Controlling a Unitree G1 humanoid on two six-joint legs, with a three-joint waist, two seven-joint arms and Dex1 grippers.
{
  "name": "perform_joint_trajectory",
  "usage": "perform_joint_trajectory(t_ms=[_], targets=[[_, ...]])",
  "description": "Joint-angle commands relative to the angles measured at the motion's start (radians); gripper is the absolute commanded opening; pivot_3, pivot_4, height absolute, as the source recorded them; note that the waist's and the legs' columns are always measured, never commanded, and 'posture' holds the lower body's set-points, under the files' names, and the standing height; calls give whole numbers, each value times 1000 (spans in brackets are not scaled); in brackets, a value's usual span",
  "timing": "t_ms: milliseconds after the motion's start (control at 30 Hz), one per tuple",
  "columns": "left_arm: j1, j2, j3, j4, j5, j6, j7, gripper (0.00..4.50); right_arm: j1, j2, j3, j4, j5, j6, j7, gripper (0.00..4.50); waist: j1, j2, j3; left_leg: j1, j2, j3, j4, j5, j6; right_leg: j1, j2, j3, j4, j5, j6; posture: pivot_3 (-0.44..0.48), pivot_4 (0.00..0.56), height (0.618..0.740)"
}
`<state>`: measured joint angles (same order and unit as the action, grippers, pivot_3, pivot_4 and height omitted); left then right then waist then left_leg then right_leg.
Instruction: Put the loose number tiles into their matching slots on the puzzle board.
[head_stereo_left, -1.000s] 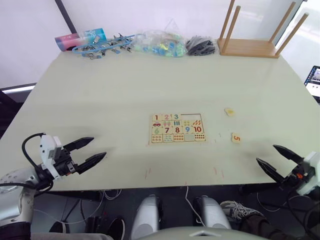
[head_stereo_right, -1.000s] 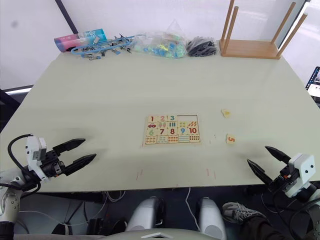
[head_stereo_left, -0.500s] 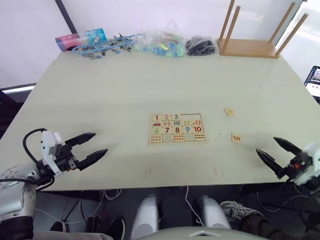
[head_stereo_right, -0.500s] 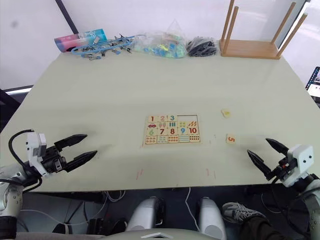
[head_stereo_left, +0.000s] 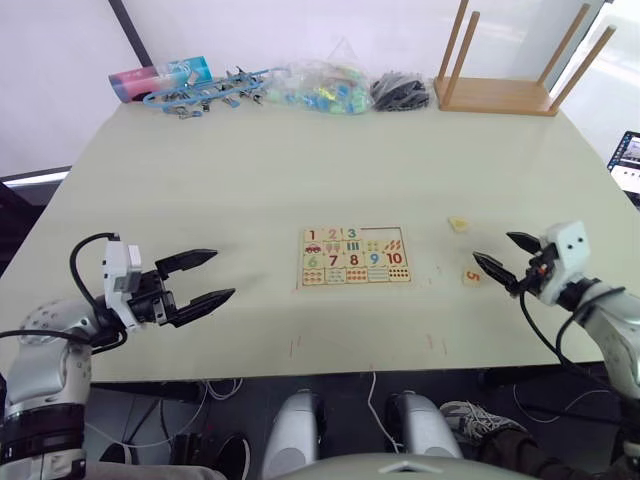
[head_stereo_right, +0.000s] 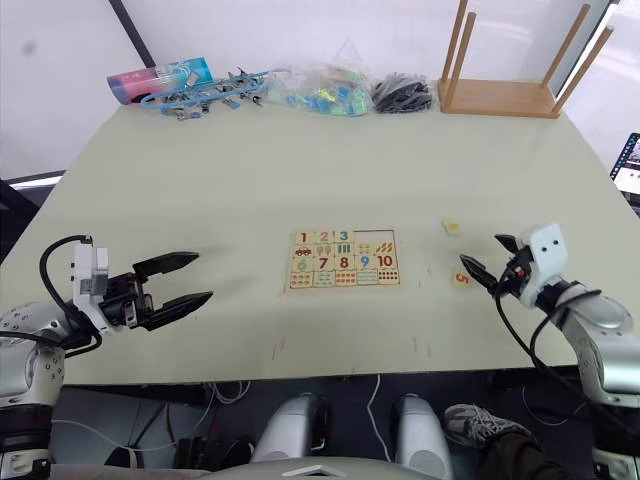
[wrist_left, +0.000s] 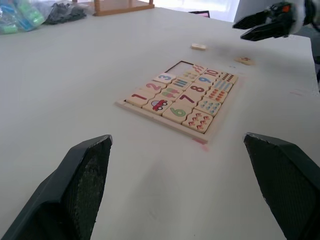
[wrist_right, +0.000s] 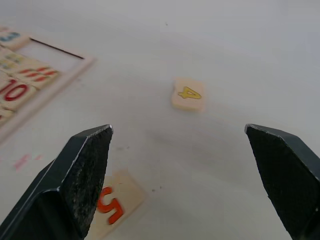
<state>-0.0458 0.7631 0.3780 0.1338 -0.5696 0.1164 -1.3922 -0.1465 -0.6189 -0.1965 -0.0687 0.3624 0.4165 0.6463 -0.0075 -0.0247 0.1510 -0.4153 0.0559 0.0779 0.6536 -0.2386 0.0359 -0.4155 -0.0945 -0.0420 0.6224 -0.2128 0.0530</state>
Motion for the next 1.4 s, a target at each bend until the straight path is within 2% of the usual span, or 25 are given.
perform_joint_trajectory(t_ms=[33,400,800,900,1033,1100,1400], targets=[[-15,17,-3,-42,-23,6,-10,4500,-75,-7,28,44,-43,51,-43,4439,0,0,0,-1,0,0,0,0,0,0,0,0,0,0,0,0,150,737],[-46,20,-24,-76,-57,38,-46,4500,-369,53,155,290,-131,208,-95,4439,-7,0,0,-1,0,6,0,0,0,0,1,0,1,0,0,0,150,737],[-68,29,-26,-74,-70,56,-70,4500,-494,100,177,451,-172,273,-115,4439,-9,0,0,0,1,6,0,0,0,1,2,1,2,0,0,0,150,737],[-67,31,-25,-75,-74,56,-75,4500,-495,102,177,449,-169,299,-110,3755,-9,-1,0,0,1,6,0,0,0,1,2,1,2,0,0,0,150,737],[-68,33,-24,-69,-74,52,-80,4500,-485,103,177,426,-168,326,-109,1776,-9,-1,-1,0,1,6,0,0,0,1,2,1,2,0,0,0,150,737],[-68,34,-23,-65,-73,49,-82,4500,-478,103,177,411,-166,336,-107,1004,-8,-1,-1,0,1,6,0,0,0,1,2,1,2,0,0,0,150,737],[-72,39,-17,-39,-66,32,-103,4500,-488,75,199,355,-166,367,-60,943,-8,-1,-1,0,1,6,0,0,0,1,2,1,2,0,0,0,150,737]])
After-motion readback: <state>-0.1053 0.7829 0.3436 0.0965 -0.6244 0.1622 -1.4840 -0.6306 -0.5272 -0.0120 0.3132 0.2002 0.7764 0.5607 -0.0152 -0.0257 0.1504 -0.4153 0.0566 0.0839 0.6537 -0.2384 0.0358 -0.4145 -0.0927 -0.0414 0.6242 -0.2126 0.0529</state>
